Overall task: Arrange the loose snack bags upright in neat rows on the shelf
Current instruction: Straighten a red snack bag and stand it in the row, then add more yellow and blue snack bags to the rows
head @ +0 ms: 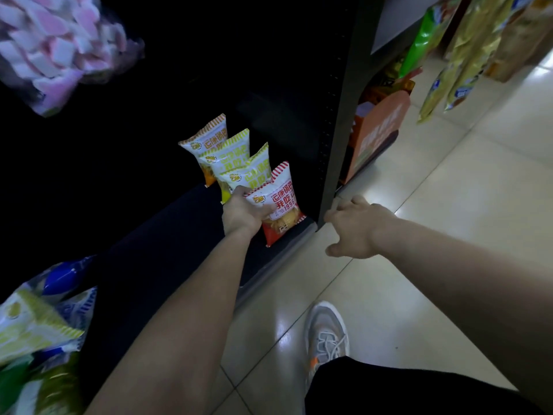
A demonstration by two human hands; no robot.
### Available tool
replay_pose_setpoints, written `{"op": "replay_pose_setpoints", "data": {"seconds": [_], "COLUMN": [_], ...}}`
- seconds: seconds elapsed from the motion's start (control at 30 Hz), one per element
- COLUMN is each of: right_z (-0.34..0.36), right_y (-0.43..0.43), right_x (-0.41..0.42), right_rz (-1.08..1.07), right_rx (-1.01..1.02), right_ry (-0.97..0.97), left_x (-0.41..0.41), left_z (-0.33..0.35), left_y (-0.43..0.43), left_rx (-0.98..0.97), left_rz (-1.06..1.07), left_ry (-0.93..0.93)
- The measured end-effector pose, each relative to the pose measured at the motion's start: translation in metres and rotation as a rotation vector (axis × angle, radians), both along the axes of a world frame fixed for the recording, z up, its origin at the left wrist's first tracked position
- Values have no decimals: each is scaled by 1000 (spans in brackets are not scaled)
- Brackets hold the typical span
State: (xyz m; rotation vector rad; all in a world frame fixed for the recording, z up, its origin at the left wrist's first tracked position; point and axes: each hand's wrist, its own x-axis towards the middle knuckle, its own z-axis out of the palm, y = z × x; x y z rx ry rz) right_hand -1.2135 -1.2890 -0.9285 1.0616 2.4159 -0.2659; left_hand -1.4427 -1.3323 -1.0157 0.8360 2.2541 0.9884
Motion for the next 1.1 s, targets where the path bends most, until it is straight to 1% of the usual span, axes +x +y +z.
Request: {"op": "replay_pose_setpoints", "data": {"seconds": [0.1,0.23,0.33,0.43,0.53,0.7,0.8,0.9,0.93,1.03,1.1], "right_z": [-2,-2,4,15,30,54,67,75,76,75,71], "right_y": [-2,-9,-15,-22,-32,-64,-93,-127,-140,-178,-202], "right_x": [-7,-16,-25,-36,-51,-89,-121,-155,-167,-202,-224], "right_rz": [16,37,55,71,88,140,192,255,278,347,398], "right_rx": [-11,-41,-53,-46,-22,6,6,-7,-4,-16,-32], "right_ry": [-7,-24,-27,-25,-6,65,95,124,141,195,209], "left_x": [-1,0,0,-7,-27,-79,-112,-140,-149,-176,-192], "left_z": [1,10,19,35,61,120,151,162,162,162,165], "left_y": [3,4,2,-11,-43,-133,-200,-274,-299,-358,-382], "left_rx": [-118,-212,-264,-261,-261,-470,-516,-537,-541,-594,-613], "left_rz": [-19,-139,-205,-223,-283,-368,-352,-284,-247,-175,-148], "left_ry": [160,404,466,464,486,631,701,722,703,512,470]}}
